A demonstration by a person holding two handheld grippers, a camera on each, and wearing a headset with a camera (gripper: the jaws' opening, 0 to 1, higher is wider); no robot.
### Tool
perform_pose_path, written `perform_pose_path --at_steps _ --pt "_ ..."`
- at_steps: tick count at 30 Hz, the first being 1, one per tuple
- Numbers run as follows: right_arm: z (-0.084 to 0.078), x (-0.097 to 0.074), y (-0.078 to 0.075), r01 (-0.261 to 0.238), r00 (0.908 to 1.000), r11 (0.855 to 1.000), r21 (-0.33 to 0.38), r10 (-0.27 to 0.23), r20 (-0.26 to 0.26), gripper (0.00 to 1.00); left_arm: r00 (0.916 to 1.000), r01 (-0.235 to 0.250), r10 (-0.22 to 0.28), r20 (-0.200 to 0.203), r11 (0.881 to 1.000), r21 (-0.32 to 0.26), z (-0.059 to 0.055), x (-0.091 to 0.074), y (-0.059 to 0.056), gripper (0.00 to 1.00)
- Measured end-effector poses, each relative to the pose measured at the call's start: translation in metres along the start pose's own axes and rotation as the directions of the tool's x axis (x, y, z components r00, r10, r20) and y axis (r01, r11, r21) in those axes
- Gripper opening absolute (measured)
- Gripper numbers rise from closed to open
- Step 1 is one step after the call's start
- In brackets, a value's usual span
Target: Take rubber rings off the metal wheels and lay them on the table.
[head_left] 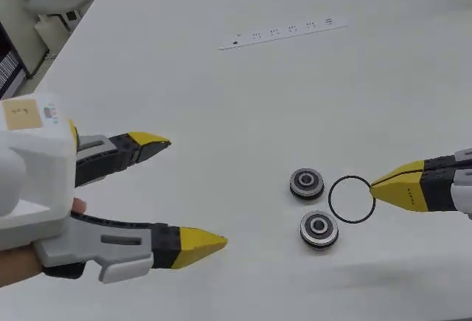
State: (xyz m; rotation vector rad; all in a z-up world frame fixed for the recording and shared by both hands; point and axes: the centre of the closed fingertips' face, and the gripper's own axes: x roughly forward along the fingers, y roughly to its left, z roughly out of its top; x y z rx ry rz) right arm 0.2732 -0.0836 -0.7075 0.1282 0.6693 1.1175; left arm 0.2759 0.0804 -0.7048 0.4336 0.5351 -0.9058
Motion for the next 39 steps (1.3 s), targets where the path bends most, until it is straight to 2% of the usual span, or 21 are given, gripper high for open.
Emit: perform_pose_path --at_steps 7,10,12,15,23,27,32,36,39 --pt "0.013 0.001 0.011 -0.011 0.9999 0.998 -0.056 0.01 -0.009 0.0 0.9973 -0.063 0.061 -0.041 0.996 -0.056 -0.026 -0.024 0.01 0.88" --pt "0.017 0.001 0.015 -0.015 0.9998 0.997 -0.071 0.014 -0.012 0.0 0.9956 -0.085 0.082 -0.045 0.994 -0.076 -0.035 -0.031 0.012 0.88" --pt "0.02 0.002 0.018 -0.021 0.9997 0.996 -0.084 0.02 -0.015 0.0 0.9942 -0.101 0.096 -0.048 0.99 -0.097 -0.041 -0.035 0.011 0.88" --pt "0.023 0.005 0.022 -0.031 0.9992 0.994 -0.107 0.028 -0.029 0.0 0.9914 -0.112 0.103 -0.081 0.988 -0.109 -0.057 -0.039 0.008 0.88" --pt "0.036 0.011 0.033 -0.061 0.9978 0.987 -0.15 0.057 -0.036 0.0 0.9864 -0.144 0.128 -0.104 0.976 -0.165 -0.079 -0.047 0.003 0.9" --pt "0.041 0.016 0.038 -0.077 0.9963 0.981 -0.178 0.069 -0.051 0.0 0.9845 -0.161 0.143 -0.101 0.968 -0.193 -0.083 -0.049 0.003 0.91" --pt "0.039 0.026 0.037 -0.091 0.9942 0.977 -0.194 0.078 -0.074 0.0 0.984 -0.164 0.145 -0.104 0.965 -0.206 -0.086 -0.05 0.001 0.94" --pt "0.037 0.033 0.043 -0.114 0.9907 0.973 -0.2 0.096 -0.096 0.0 0.9856 -0.154 0.134 -0.103 0.963 -0.22 -0.087 -0.05 -0.002 0.97" --pt "0.035 0.04 0.042 -0.124 0.9882 0.971 -0.202 0.103 -0.113 0.0 0.9872 -0.142 0.121 -0.104 0.964 -0.225 -0.088 -0.046 -0.004 0.98"
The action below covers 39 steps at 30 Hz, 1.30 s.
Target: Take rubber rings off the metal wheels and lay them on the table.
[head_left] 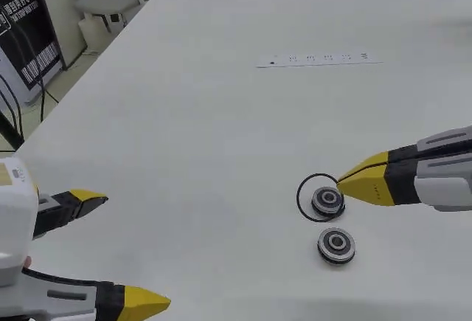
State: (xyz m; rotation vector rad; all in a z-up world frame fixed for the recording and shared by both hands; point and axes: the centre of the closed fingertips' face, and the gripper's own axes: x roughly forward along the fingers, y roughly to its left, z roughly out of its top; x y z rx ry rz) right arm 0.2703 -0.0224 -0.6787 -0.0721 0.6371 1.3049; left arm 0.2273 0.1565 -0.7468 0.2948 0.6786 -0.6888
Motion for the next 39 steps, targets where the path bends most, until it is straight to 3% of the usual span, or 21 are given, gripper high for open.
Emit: perform_pose_path --at_steps 6,16,39 --pt "-0.004 0.014 -0.002 -0.02 0.9995 1.0 0.006 0.02 -0.024 0.0 0.9992 0.03 -0.029 0.027 0.999 -0.042 0.004 0.006 -0.006 1.0" --pt "-0.014 0.038 -0.005 -0.05 0.9957 0.999 0.007 0.05 -0.078 0.0 0.9996 0.029 -0.029 0.003 0.998 -0.051 -0.001 0.01 -0.002 1.0" --pt "-0.053 0.081 -0.014 -0.051 0.9807 0.998 0.026 0.055 -0.187 0.0 0.9984 0.047 -0.049 -0.029 0.997 -0.062 -0.01 0.021 -0.004 1.0"
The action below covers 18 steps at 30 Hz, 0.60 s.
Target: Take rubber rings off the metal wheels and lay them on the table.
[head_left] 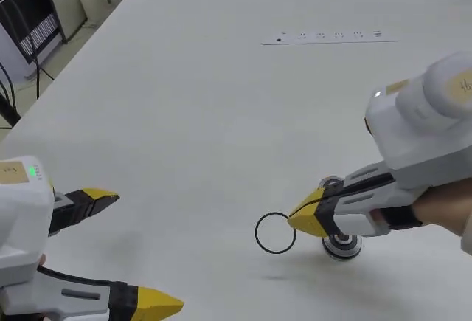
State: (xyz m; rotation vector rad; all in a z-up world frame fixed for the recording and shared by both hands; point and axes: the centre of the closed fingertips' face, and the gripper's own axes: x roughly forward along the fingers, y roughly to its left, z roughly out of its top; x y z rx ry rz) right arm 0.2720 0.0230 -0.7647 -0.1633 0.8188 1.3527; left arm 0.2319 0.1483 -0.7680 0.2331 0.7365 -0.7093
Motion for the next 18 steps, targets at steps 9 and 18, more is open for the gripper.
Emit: perform_pose_path --at_steps 9,18 --pt "-0.009 0.011 -0.012 0.023 0.9992 1.0 0.005 -0.023 -0.033 0.0 0.9999 0.013 -0.013 0.004 1.0 0.007 0.001 0.001 -0.003 1.0" --pt "-0.016 0.018 -0.021 0.047 0.9974 0.999 0.017 -0.046 -0.056 0.0 0.9992 0.028 -0.028 0.028 0.999 0.02 0.006 0.004 -0.005 1.0"
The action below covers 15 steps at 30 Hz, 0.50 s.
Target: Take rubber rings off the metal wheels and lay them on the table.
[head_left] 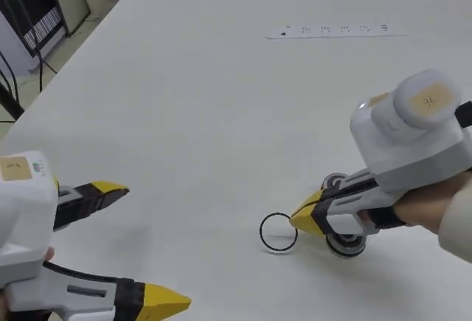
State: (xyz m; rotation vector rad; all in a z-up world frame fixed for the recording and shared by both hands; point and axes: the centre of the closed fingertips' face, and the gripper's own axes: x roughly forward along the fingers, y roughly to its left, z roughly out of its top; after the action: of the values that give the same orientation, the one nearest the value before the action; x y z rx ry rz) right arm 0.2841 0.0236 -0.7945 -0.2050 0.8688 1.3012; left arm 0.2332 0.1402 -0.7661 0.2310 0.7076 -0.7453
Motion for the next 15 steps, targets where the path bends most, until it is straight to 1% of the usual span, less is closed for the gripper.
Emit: perform_pose_path --at_steps 2,8,15 --pt "-0.0012 0.0015 -0.0011 0.008 1.0 1.0 0.001 -0.008 -0.005 0.0 0.9999 -0.001 0.001 -0.012 1.0 0.011 -0.0013 0.0016 -0.0003 1.0" --pt "-0.0044 0.0045 -0.0039 0.027 0.9995 1.0 -0.005 -0.027 -0.015 0.0 0.9996 0.009 -0.008 -0.026 0.999 0.035 -0.0015 0.0042 -0.0023 1.0" --pt "-0.0081 0.0058 -0.0053 0.034 0.9989 0.999 -0.015 -0.035 -0.032 0.0 0.9996 0.009 -0.008 -0.028 0.999 0.032 -0.002 0.0038 -0.0015 1.0"
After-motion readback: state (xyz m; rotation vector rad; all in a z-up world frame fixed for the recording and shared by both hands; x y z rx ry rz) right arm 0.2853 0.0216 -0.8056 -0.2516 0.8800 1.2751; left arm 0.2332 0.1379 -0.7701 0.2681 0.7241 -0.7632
